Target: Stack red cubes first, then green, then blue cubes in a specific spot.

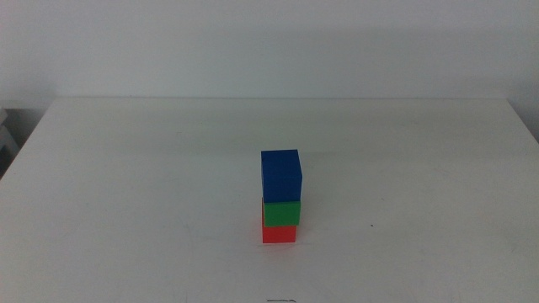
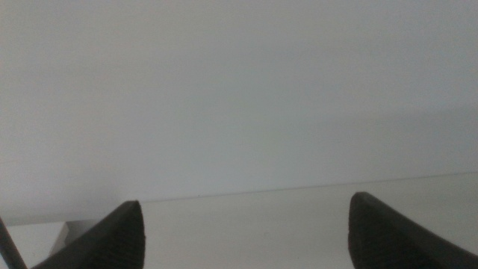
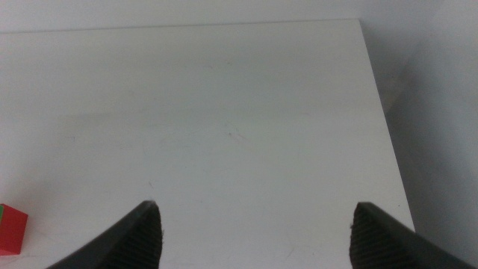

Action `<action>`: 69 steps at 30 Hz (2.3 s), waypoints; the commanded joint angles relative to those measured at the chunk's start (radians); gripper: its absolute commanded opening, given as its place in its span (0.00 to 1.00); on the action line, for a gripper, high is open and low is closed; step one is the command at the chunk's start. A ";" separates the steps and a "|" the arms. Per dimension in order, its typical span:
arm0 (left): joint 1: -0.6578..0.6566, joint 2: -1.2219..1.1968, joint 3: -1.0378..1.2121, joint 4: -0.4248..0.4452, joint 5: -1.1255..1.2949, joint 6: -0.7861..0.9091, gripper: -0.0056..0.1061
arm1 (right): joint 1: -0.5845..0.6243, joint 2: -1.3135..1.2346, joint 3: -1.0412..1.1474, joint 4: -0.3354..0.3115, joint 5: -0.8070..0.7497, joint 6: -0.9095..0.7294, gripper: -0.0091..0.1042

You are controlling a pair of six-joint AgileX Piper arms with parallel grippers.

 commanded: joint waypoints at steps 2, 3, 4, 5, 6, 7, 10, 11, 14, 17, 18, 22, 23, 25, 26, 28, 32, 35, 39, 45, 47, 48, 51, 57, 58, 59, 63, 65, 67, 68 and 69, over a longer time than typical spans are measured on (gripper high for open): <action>0.000 0.008 -0.014 -0.004 -0.080 -0.016 0.88 | -0.008 -0.013 -0.025 -0.020 -0.054 -0.005 0.65; 0.000 0.008 -0.012 -0.004 -0.079 -0.016 0.88 | -0.008 -0.013 -0.025 -0.020 -0.054 -0.005 0.65; 0.000 0.008 -0.011 -0.004 -0.079 -0.016 0.88 | -0.008 -0.013 -0.025 -0.020 -0.054 -0.005 0.65; 0.000 0.008 -0.008 -0.004 -0.080 -0.016 0.88 | -0.008 -0.013 -0.025 -0.020 -0.054 -0.005 0.65; 0.000 0.008 -0.005 -0.004 -0.080 -0.016 0.88 | -0.008 -0.013 -0.024 -0.020 -0.054 -0.005 0.65; 0.000 0.008 -0.002 -0.004 -0.079 -0.016 0.88 | -0.008 -0.013 -0.024 -0.020 -0.054 -0.005 0.65; 0.000 0.008 0.009 -0.004 -0.080 -0.016 0.88 | -0.008 -0.013 -0.024 -0.018 -0.054 -0.005 0.65; 0.000 0.008 0.014 -0.004 -0.081 -0.016 0.88 | -0.008 -0.014 -0.024 -0.018 -0.054 -0.005 0.65; 0.000 0.007 0.024 -0.005 -0.080 -0.016 0.88 | -0.008 -0.016 -0.024 -0.018 -0.067 -0.005 0.65; 0.000 0.003 0.035 -0.005 -0.112 -0.016 0.88 | -0.008 -0.028 -0.024 -0.043 -0.184 -0.005 0.65; 0.000 0.000 0.041 -0.005 -0.130 -0.016 0.88 | -0.008 -0.035 -0.024 -0.050 -0.231 -0.005 0.65; 0.000 -0.044 0.103 -0.005 -0.235 -0.016 0.88 | -0.008 -0.070 0.012 -0.053 -0.432 -0.005 0.65; 0.000 -0.066 0.130 -0.005 -0.269 -0.016 0.88 | -0.008 -0.089 0.035 -0.055 -0.482 -0.005 0.65; 0.000 -0.112 0.192 -0.005 -0.318 -0.016 0.88 | -0.008 -0.130 0.097 -0.066 -0.566 -0.005 0.65; 0.000 -0.142 0.223 -0.005 -0.338 -0.016 0.88 | -0.008 -0.157 0.140 -0.076 -0.608 -0.005 0.65; 0.000 -0.198 0.277 -0.005 -0.349 -0.016 0.88 | -0.008 -0.222 0.226 -0.090 -0.673 -0.005 0.65; 0.000 -0.313 0.382 -0.005 -0.349 -0.016 0.88 | -0.008 -0.370 0.429 -0.092 -0.737 -0.005 0.65; 0.000 -0.367 0.458 -0.005 -0.349 -0.016 0.88 | -0.008 -0.481 0.558 -0.096 -0.735 -0.005 0.65; 0.000 -0.415 0.568 -0.005 -0.349 -0.016 0.88 | -0.008 -0.644 0.725 -0.095 -0.727 -0.005 0.65; 0.000 -0.424 0.665 -0.003 -0.398 -0.016 0.88 | -0.008 -0.743 0.860 -0.099 -0.728 -0.005 0.65; 0.000 -0.424 0.699 0.003 -0.468 -0.016 0.88 | -0.008 -0.774 0.910 -0.106 -0.728 -0.005 0.65; 0.000 -0.424 0.741 0.003 -0.561 -0.016 0.88 | -0.008 -0.827 0.953 -0.106 -0.728 -0.005 0.65; 0.000 -0.424 0.796 0.003 -0.665 -0.016 0.88 | -0.008 -0.897 1.019 -0.106 -0.730 -0.005 0.65; 0.000 -0.424 0.865 0.003 -0.721 -0.016 0.88 | -0.008 -0.982 1.129 -0.106 -0.734 -0.005 0.65; 0.000 -0.424 0.873 0.002 -0.723 -0.016 0.88 | -0.008 -0.988 1.141 -0.106 -0.735 -0.005 0.65; 0.000 -0.424 0.883 0.002 -0.723 -0.016 0.88 | -0.008 -0.993 1.148 -0.106 -0.734 -0.005 0.65; 0.000 -0.424 0.902 0.002 -0.685 -0.016 0.88 | -0.008 -1.013 1.168 -0.106 -0.734 -0.005 0.65; 0.000 -0.424 0.902 0.002 -0.685 -0.016 0.88 | -0.008 -1.012 1.179 -0.106 -0.734 -0.005 0.65; 0.000 -0.424 0.902 0.002 -0.686 -0.016 0.88 | -0.008 -1.012 1.195 -0.106 -0.733 -0.005 0.65; 0.000 -0.424 0.902 0.002 -0.686 -0.016 0.88 | -0.008 -1.012 1.205 -0.106 -0.731 -0.005 0.65; 0.000 -0.424 0.902 0.002 -0.686 -0.016 0.88 | -0.008 -1.012 1.203 -0.106 -0.702 -0.005 0.65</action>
